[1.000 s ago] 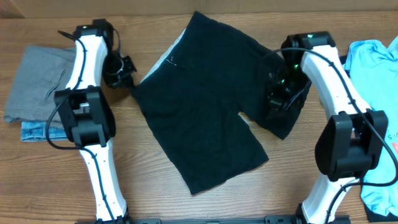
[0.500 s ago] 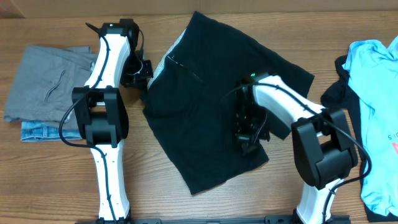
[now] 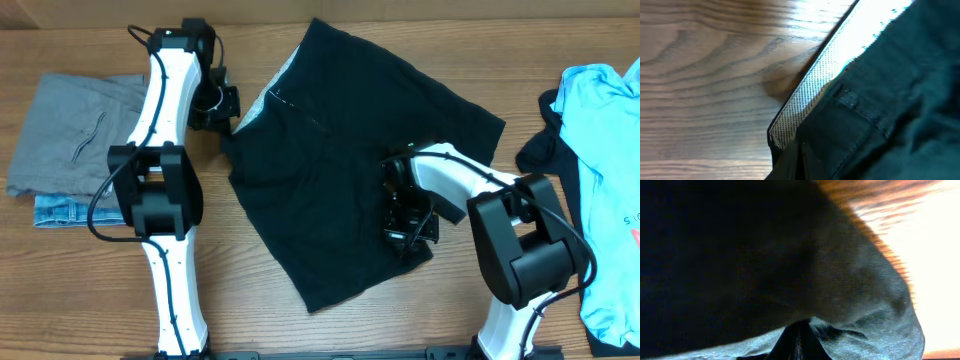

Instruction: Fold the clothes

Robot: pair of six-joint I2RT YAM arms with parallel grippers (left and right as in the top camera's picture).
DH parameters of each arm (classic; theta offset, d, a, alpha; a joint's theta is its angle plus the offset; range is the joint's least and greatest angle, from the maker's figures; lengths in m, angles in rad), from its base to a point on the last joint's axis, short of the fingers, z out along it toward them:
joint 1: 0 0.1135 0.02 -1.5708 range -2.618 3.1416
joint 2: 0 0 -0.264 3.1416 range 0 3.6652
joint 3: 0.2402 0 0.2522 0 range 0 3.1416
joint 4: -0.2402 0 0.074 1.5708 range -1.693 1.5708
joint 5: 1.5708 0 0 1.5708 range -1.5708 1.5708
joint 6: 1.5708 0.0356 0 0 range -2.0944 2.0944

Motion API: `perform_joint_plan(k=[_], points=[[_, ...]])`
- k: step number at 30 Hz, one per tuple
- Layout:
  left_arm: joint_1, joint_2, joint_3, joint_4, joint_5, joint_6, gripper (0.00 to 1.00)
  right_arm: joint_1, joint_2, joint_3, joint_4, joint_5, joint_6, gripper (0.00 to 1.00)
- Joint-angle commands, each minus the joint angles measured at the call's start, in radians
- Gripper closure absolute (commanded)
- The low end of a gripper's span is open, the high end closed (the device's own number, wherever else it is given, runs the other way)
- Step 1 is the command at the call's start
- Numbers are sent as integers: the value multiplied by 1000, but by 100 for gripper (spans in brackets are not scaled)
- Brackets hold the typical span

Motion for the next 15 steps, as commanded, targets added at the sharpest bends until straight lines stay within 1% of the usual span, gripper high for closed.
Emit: perform_joint_plan(k=[1,4,6,10,13,15], points=[[4,-49,24,-7,-6,24,96,-98,0,-19,32,136,23,96],[3,-49,24,-5,-6,24,96,-187,0,-19,37,138,8,96],[3,-49,24,-2,-6,24,96,-238,0,-19,49,138,-30,96],[0,-49,23,2,-6,24,95,-309,0,-18,82,138,-80,96],[-6,-47,23,-2,-6,24,95,-359,0,-18,108,156,-89,96],[-14,-47,17,-3,-6,23,96,-396,0,-15,129,156,-129,96]])
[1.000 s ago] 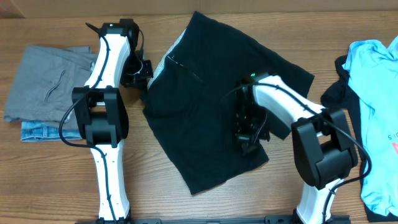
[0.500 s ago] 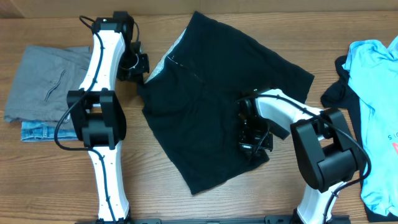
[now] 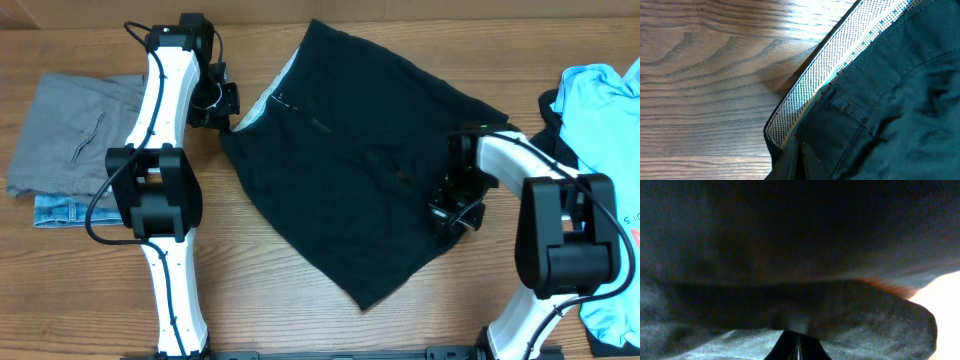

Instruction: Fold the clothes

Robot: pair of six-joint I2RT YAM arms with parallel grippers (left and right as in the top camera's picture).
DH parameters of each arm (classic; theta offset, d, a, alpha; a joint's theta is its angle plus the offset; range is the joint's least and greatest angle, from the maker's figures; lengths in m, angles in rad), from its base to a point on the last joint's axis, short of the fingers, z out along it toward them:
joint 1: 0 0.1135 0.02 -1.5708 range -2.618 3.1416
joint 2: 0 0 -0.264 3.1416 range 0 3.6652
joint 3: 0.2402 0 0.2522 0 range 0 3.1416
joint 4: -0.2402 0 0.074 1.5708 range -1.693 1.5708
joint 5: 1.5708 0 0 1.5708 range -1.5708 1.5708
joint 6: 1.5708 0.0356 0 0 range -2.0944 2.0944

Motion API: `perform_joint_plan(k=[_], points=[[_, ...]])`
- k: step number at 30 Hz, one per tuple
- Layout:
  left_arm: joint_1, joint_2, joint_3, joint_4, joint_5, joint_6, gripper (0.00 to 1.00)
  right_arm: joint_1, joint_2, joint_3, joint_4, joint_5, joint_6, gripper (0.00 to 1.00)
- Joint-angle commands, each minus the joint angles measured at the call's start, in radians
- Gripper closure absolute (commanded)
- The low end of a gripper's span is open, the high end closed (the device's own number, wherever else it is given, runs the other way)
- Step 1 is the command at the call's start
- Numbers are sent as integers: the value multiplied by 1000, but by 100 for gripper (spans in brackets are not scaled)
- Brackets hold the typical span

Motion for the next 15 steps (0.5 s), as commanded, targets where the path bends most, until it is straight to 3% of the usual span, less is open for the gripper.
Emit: perform_joint_plan(k=[1,7,15], points=[[-18,-33,10,-3,-6,23,96,-80,18,-13,86,145,-76,96],[-62,-32,-32,-11,-8,6,96,-158,18,31,93,145,-124,96],[-131,-32,-148,-57,-56,-135,96,-190,24,170,119,145,-196,96]])
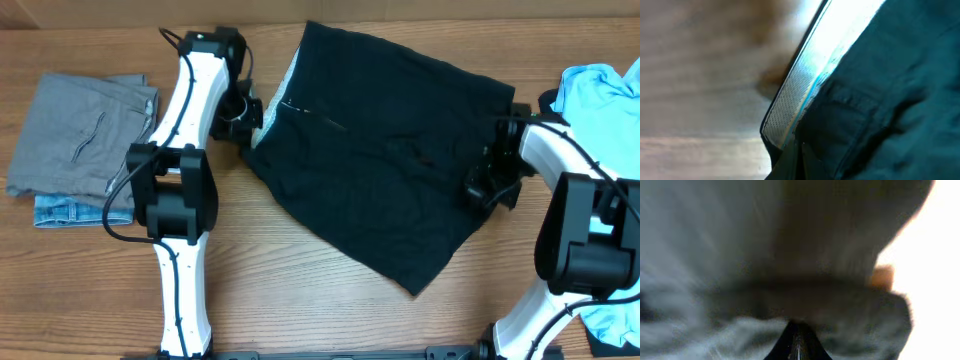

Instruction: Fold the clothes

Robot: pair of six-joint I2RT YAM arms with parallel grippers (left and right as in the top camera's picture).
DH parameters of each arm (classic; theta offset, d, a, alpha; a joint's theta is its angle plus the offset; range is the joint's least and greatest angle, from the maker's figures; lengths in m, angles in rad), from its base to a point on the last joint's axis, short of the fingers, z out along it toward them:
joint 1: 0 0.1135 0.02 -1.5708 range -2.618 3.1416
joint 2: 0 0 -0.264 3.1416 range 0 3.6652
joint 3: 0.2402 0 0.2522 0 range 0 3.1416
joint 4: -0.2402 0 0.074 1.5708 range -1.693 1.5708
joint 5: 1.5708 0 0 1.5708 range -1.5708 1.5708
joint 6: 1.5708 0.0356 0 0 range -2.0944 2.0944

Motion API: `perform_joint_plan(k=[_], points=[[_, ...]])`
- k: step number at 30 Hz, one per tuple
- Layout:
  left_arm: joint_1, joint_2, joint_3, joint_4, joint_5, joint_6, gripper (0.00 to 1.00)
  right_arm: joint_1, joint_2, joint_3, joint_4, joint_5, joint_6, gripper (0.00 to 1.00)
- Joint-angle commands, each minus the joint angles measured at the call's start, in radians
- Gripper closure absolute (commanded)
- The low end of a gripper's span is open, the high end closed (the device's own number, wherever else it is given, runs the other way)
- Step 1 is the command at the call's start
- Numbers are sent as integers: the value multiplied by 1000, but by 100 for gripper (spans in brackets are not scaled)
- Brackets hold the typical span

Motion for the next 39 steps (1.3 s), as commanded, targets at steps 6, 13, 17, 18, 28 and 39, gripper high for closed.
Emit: perform_joint_plan(k=[6,13,17,18,28,39], points=[[-82,-26,-145,-18,-37,-95,96,-14,17,86,104,60,-75,96],[-128,-26,-162,-35,-84,-110,96,-32,25,90,161,12,-118,96],[-143,-26,-162,-26,-167,-114,96,-32,25,193,29,-92,-138,96],[-143,-26,-162,-26,-180,-114,96,-32,24,238,-31,-92,-138,96],[-142,-26,-162,33,-196,-113,96,-32,19,273,-298,-90,-134,96],[-129,-26,-162,103,-196,15,96,-33,19,10,-96,-52,-45,96]])
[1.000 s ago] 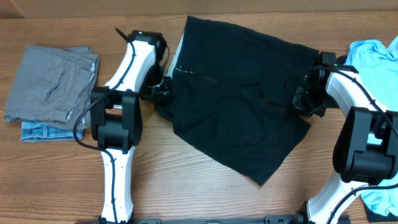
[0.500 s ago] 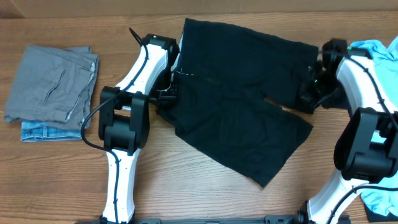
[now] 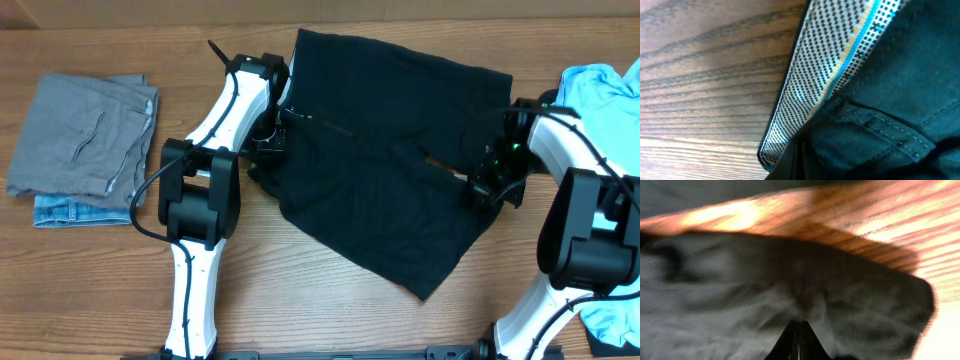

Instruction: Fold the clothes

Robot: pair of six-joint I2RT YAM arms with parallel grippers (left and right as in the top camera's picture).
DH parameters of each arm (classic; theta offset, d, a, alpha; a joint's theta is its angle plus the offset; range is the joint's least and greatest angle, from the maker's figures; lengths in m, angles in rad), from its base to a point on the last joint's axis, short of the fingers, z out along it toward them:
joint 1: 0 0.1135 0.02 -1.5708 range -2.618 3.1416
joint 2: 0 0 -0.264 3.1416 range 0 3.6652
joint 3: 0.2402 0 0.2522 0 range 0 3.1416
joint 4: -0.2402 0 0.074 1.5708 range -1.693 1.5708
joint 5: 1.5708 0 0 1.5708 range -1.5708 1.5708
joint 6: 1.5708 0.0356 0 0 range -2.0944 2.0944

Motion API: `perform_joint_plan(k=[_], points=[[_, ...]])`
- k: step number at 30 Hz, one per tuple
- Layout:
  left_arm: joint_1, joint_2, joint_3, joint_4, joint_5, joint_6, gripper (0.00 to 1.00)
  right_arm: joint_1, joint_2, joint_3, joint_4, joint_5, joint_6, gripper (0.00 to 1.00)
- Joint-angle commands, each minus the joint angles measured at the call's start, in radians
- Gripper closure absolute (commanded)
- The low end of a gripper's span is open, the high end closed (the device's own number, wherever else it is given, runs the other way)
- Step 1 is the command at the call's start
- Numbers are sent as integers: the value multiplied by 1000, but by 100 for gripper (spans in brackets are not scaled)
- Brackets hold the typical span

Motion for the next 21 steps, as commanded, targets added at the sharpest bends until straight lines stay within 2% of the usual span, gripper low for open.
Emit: perform_joint_plan(k=[1,4,10,17,21], points=[[7,-24,-6,10,-16,53,96,-1,-7,-54,40,39,51,96],[7,-24,-6,4,9,86,95,-1,-5,-76,70,139,113,96],[8,-24,-6,-65,34,96,75,-30,52,-82,146,220,120,96],[8,-24,-6,-158,66,95,72,-99,106,-72,243,220,63,96],[8,-24,-6,-192,66,90,69,-119,106,8,246,219,15,96]])
